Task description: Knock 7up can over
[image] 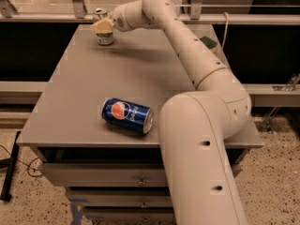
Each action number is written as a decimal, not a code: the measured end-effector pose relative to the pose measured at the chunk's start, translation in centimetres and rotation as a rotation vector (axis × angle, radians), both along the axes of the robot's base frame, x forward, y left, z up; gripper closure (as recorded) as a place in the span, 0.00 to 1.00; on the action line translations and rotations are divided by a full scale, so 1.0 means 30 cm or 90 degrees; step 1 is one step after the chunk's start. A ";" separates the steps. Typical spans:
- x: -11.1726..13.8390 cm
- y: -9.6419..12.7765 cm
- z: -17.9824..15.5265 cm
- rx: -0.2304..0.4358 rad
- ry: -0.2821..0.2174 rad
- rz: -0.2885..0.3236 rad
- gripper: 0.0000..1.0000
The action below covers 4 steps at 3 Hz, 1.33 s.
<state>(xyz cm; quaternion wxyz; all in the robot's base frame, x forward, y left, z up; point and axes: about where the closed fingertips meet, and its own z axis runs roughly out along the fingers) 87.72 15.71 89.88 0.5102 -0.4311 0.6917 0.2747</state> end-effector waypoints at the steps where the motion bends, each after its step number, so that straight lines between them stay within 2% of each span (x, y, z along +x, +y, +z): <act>1: -0.003 -0.002 -0.011 0.005 0.013 0.003 0.64; 2: -0.026 -0.049 0.011 0.031 0.022 0.000 0.87; 3: -0.109 -0.135 0.066 0.072 0.026 0.005 1.00; 4: -0.241 -0.251 0.122 0.099 0.024 0.005 1.00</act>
Offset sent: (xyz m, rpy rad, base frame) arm -0.0271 -0.0460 0.0121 0.1093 0.0510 -0.0175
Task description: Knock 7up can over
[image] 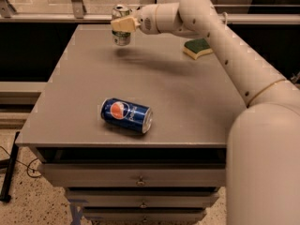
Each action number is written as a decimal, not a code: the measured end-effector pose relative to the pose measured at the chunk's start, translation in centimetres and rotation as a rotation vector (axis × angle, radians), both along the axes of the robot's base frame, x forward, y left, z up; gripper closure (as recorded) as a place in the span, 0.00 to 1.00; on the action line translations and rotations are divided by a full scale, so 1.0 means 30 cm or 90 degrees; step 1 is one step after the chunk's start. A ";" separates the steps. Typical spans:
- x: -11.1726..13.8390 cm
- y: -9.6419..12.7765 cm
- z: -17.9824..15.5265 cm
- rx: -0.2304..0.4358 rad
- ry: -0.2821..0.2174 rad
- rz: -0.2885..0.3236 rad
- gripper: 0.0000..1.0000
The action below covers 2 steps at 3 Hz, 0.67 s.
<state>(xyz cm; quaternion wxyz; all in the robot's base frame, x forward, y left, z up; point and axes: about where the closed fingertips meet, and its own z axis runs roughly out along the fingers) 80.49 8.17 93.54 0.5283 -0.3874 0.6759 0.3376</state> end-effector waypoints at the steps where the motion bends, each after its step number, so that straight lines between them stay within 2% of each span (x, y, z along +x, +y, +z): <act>1: -0.124 -0.143 0.024 -0.029 -0.005 -0.015 1.00; 2: -0.222 -0.257 0.035 -0.125 -0.011 -0.018 1.00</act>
Offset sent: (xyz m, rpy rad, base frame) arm -0.0989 -0.1443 0.0048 -0.4517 -0.0231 -0.0480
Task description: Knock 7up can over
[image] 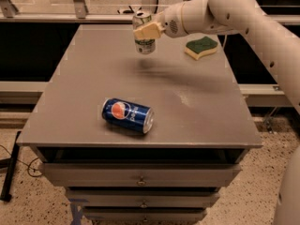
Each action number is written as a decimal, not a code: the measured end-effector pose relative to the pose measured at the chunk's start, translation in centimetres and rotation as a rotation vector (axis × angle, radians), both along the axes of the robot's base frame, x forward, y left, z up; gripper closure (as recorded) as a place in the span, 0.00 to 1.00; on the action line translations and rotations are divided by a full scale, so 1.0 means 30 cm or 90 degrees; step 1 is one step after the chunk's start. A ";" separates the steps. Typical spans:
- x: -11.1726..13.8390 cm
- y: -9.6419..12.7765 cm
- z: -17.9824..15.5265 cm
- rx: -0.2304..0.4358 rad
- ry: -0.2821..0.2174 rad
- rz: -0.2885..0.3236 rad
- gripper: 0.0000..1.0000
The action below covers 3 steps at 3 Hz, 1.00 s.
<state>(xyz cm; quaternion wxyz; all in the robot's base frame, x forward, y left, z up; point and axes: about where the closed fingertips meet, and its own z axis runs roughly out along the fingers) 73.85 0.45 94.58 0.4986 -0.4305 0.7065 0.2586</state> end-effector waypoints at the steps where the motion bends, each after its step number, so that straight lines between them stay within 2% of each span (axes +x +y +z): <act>1: -0.050 -0.098 -0.013 -0.136 -0.020 0.015 1.00; 2: -0.069 -0.139 -0.069 -0.288 -0.045 0.085 1.00; 3: -0.086 -0.129 -0.117 -0.384 -0.070 0.192 1.00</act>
Offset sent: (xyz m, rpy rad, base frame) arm -0.0290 -0.0645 -0.0337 -0.7661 -0.1272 0.3101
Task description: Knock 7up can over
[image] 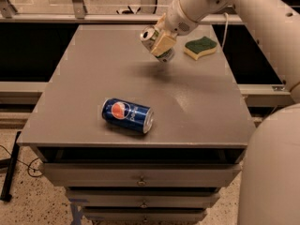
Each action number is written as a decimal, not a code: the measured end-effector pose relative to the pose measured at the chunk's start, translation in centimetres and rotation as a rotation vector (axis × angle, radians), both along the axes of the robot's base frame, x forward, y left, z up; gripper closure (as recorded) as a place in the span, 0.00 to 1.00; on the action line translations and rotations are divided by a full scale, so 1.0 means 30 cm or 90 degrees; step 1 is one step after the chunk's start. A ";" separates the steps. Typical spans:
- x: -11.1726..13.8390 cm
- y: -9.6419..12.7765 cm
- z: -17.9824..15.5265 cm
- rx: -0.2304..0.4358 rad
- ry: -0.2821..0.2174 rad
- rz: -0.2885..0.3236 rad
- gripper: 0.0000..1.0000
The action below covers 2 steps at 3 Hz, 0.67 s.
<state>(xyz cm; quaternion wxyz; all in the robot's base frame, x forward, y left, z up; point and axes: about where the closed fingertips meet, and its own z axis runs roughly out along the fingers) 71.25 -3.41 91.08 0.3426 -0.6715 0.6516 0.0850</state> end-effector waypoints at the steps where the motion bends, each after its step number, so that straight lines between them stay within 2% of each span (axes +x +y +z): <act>1: -0.017 0.044 -0.039 -0.067 0.003 0.119 1.00; 2: -0.048 0.105 -0.077 -0.110 0.018 0.228 1.00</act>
Offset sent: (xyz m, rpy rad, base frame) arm -0.0189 0.0400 -0.0241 -0.2612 0.0544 0.5665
